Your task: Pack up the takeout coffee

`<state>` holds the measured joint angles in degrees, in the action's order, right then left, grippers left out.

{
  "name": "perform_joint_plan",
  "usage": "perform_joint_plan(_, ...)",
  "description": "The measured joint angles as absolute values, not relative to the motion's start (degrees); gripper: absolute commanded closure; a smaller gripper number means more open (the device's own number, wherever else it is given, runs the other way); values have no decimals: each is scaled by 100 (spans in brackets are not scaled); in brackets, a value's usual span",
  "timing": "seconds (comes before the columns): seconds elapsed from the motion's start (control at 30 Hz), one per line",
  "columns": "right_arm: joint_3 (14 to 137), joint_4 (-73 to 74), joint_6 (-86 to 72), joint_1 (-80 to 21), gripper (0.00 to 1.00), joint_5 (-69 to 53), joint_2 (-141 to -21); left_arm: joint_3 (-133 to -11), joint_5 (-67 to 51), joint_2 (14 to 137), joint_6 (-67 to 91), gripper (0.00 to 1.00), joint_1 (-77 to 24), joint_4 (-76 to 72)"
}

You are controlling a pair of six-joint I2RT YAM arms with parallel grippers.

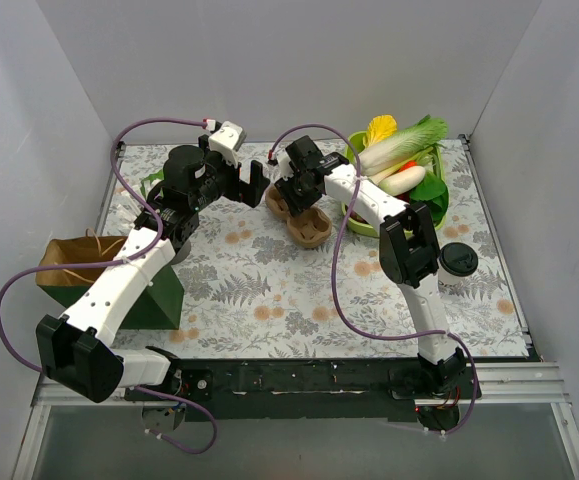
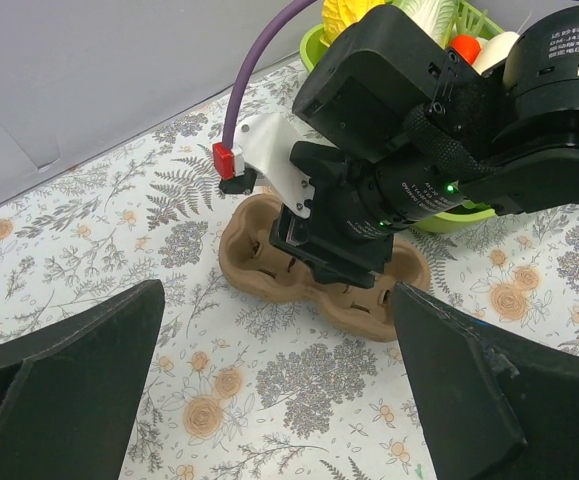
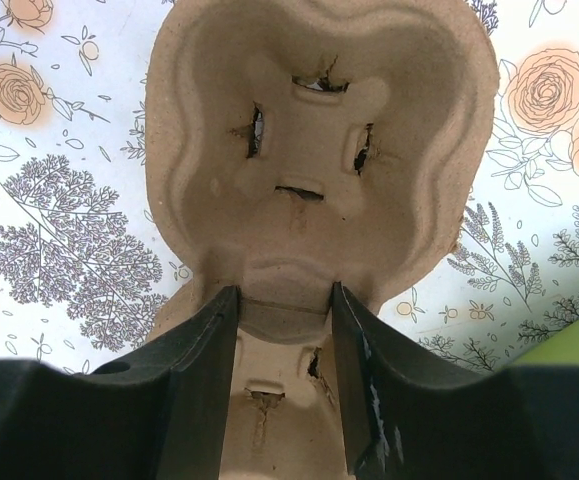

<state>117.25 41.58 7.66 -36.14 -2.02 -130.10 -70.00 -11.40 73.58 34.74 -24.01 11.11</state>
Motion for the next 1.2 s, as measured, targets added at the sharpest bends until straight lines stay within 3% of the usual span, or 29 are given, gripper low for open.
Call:
perform_joint_plan(0.1, 11725, 4163, 746, -3614, 68, -198, -13006, -7000, -1142, 7358, 3476, 2, -2394, 1111)
perform_joint_plan(0.23, 11725, 4200, 751, -3614, 74, -183, -12984, -7000, -1144, 7358, 3476, 2, -2383, 1111)
perform_joint_plan(0.37, 11716, 4364, 768, -3614, 91, -187, -12919, -7000, -1160, 7358, 3479, 2, -2379, 1111)
perform_joint_plan(0.4, 11710, 4401, 773, -3614, 98, -187, -12881, -7000, -1164, 7358, 3481, 2, -2379, 1109)
perform_joint_plan(1.03, 12073, 4480, 1551, -3385, 99, -1295, -12519, -7000, -1286, 7371, 3538, 2, -2373, 1024)
perform_joint_plan(1.1, 12215, 4646, 1533, -3210, 99, -1905, -12560, -7000, -1288, 7371, 3538, 2, -2373, 1026)
perform_joint_plan(1.2, 12250, 4641, 1675, -3068, 99, -1686, -12560, -7000, -1297, 7371, 3540, 2, -2373, 1026)
